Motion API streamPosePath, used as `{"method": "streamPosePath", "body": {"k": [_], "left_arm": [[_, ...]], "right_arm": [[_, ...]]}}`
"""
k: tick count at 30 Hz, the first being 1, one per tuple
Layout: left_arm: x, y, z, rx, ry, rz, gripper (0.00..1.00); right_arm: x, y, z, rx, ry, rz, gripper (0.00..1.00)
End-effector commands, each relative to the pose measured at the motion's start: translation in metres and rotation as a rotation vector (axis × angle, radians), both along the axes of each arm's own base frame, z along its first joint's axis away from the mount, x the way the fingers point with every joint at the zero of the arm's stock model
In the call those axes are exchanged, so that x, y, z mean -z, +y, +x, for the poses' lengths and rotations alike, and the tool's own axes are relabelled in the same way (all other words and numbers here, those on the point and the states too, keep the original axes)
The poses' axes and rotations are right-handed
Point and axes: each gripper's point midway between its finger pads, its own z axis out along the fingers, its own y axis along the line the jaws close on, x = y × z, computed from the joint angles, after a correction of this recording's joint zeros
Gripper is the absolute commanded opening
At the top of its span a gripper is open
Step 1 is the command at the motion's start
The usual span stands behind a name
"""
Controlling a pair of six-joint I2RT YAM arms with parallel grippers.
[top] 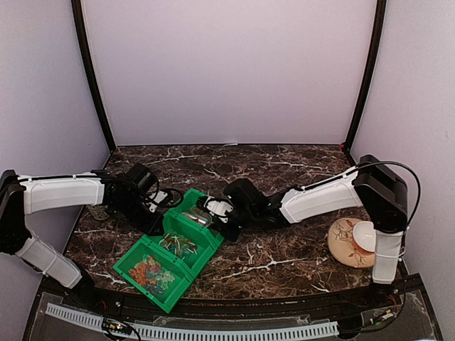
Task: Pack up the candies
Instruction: Scoop the fake candies from the storage box.
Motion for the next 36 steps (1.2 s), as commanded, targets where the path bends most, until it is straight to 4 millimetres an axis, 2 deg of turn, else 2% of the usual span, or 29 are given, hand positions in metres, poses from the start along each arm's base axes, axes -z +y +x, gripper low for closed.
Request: {"method": "streamPosePath", "body": {"k": [1,3,4,6,16,28,36], "left_arm": [[-0.027,-0.037,0.004,0.08,-0.057,-0.194,0.0],[-0.027,-0.036,0.006,0.077,-0.064,-0.191,0.0],[-0.026,-0.036,0.006,0.076,-0.064,-0.191,0.0],[-0.026,-0.035,0.006,0.07,-0.063,-0.194,0.0],[-0.026,-0.029,0.012,0.038,-0.062,-0.218,0.0],[-0.027,-0.025,0.013,0.023,-0.073,-0.213,0.0],[-0.027,-0.021,0.016,0.005,-0.08,-0.208,0.0]], "right_arm": [[-0.023,0.019,-0.008,-0.042,-0.034,0.125,0.0],[-0.029,0.018,-0.005,-0.024,-0.048,0.148,0.0],[-0.023,0.012,-0.007,-0.019,-0.04,0.148,0.0],[-0.025,0.008,-0.007,-0.008,-0.039,0.178,0.0],[-0.043,-0.005,0.003,0.055,-0.078,0.289,0.0],[-0.061,-0.03,0.017,0.153,-0.131,0.351,0.0],[-0.085,-0.059,0.034,0.295,-0.238,0.369,0.0]]}}
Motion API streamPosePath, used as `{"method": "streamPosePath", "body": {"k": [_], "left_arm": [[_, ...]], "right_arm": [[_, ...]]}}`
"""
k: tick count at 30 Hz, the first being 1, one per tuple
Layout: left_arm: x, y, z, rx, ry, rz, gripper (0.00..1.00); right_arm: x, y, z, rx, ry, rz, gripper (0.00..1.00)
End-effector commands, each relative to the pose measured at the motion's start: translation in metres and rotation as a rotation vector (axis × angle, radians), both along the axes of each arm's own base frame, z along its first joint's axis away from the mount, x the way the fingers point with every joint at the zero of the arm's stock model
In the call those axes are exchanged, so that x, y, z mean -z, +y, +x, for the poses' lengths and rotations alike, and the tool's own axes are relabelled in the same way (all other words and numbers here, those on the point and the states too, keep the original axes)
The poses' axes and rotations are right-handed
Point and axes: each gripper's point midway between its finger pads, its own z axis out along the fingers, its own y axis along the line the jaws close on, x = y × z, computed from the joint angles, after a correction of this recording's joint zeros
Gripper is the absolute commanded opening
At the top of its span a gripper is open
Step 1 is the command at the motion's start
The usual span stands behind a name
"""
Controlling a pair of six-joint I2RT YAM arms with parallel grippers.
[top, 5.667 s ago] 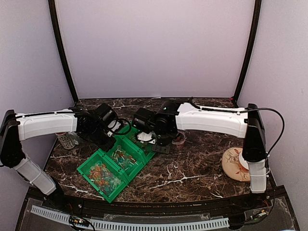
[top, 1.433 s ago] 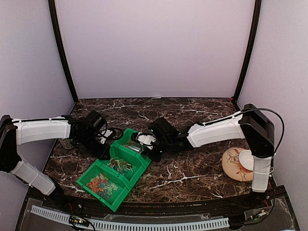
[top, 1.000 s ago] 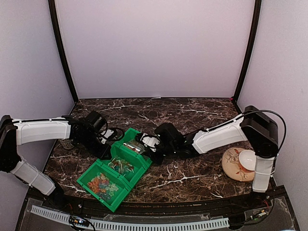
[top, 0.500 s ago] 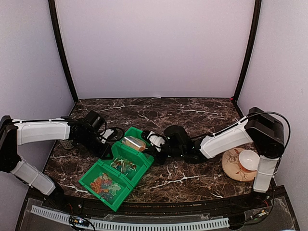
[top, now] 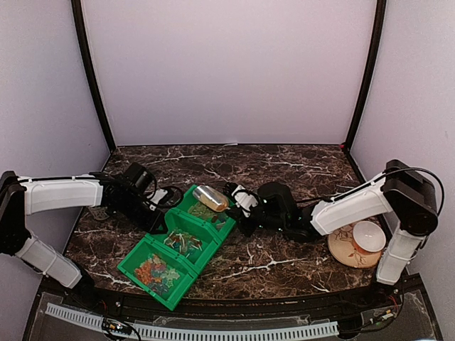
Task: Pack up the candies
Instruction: Scoop the fake candies from the storage box, then place the fake candies in the packing bottle.
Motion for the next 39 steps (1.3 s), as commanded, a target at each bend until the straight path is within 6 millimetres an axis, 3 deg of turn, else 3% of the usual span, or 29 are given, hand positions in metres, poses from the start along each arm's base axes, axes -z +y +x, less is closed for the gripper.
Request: {"method": "streamPosePath", "body": {"k": [1,10,15,26,39], "left_arm": [[-0.026,-0.012,0.007,0.001,-0.057,-0.109,0.0],[-0.026,-0.005,0.012,-0.027,-0.074,-0.089,0.0],[-0.028,0.001,0.017,-0.057,-0.079,-0.086,0.0],[-0.031,0.015,0.027,-0.119,-0.108,-0.062,0.0],[-0.035,0.021,0.032,-0.145,-0.125,-0.062,0.0]], "right_arm": [[-0.04,-0.016,0.02,0.129,-0.103,0.093,0.0],[-0.051,-0.051,0.03,0.274,-0.161,0.031,0.0],[-0.071,-0.083,0.03,0.373,-0.184,-0.014,0.0],[-0.075,-0.147,0.007,0.505,-0.055,-0.145,0.0],[-0.063,-0.173,-0.017,0.547,0.137,-0.31,0.0]]}}
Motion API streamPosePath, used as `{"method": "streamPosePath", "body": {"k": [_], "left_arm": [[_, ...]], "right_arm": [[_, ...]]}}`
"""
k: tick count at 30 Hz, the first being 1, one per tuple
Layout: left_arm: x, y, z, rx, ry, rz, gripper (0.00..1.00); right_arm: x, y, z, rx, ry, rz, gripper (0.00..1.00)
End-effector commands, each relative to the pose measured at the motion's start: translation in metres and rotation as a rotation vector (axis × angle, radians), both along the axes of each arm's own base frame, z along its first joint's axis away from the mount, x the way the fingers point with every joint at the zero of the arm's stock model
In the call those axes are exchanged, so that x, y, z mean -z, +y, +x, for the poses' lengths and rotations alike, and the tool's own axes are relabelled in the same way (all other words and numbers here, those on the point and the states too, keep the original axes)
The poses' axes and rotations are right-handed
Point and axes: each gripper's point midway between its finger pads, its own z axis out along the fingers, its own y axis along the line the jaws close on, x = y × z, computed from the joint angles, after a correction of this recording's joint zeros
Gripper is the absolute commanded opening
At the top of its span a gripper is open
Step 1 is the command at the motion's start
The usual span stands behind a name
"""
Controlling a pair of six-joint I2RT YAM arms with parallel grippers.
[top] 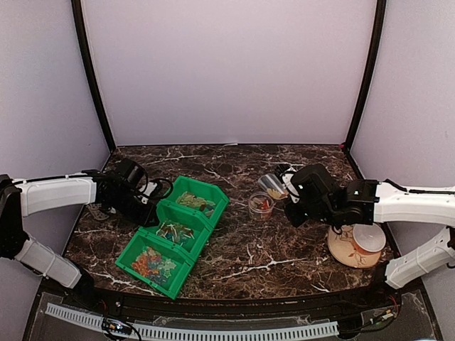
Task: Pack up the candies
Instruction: Place the fake candies in the packing bottle.
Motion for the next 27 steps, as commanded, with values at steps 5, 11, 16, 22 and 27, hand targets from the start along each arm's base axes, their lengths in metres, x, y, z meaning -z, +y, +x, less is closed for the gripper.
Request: {"method": "streamPosePath", "body": {"k": [5,11,16,22,27], "left_arm": [[-0.029,-0.009,0.01,-0.011,-0.082,-0.094,0.0],[-0.029,-0.009,0.01,-0.012,-0.082,-0.096,0.0],[-0.03,-0.009,0.01,-0.013,-0.084,-0.096,0.0],[-0.03,-0.009,0.01,-0.01,-0.084,-0.1,0.0],[-0.031,-0.009,0.01,-0.012,-0.086,-0.102,0.0]], "right_arm": [[0.012,-0.011,-0.013,0.041,0.158,-0.096,0.0],[0.019,-0.009,-0.015,0.029,0.207,-0.149,0.0],[0.021,-0.008,-0.014,0.028,0.229,-0.197,0.0],[0.031,-0.011,-0.013,0.027,0.269,-0.296,0.0],[0.028,-0.008,-0.009,0.027,0.272,-0.33,0.0]]}}
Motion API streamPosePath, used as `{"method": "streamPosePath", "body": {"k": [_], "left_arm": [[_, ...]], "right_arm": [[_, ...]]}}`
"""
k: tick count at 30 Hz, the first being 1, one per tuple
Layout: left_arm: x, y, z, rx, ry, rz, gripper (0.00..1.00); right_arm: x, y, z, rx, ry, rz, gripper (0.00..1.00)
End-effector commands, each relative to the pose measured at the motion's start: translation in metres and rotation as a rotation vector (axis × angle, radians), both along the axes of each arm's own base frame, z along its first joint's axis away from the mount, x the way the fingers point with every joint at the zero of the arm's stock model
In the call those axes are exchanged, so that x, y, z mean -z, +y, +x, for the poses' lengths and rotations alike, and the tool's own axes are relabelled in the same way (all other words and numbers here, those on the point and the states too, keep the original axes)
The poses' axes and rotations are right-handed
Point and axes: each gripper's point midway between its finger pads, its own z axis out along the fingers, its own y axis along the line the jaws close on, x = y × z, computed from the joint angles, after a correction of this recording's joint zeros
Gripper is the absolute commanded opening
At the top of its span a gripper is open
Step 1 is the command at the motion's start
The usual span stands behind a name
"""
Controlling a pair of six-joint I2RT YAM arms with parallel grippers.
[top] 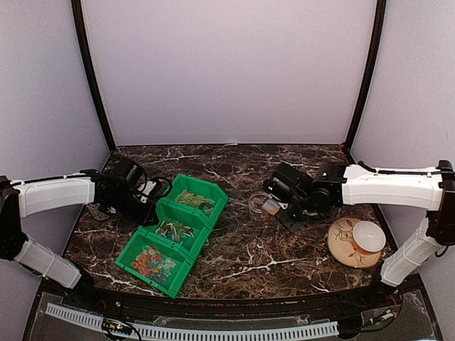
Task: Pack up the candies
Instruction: Place the fake candies in the packing bottle.
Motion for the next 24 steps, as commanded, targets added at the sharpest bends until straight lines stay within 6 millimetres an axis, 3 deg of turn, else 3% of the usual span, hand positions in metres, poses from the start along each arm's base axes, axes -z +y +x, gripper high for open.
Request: {"method": "streamPosePath", "body": {"k": [1,13,24], "left_arm": [[-0.027,-0.011,0.008,0.0,-0.074,-0.099,0.0],[-0.029,-0.012,0.008,0.002,-0.077,-0.105,0.0],[-0.03,-0.012,0.008,0.002,-0.078,-0.108,0.0]], "right_arm": [[-0.012,0.0,0.007,0.005,-0.014,-0.029,0.0],[-0.004,-0.006,0.005,-0.031,0.06,-0.188,0.0],[-0.016,-0.007,0.009,-0.061,0.069,-0.261,0.0]]}}
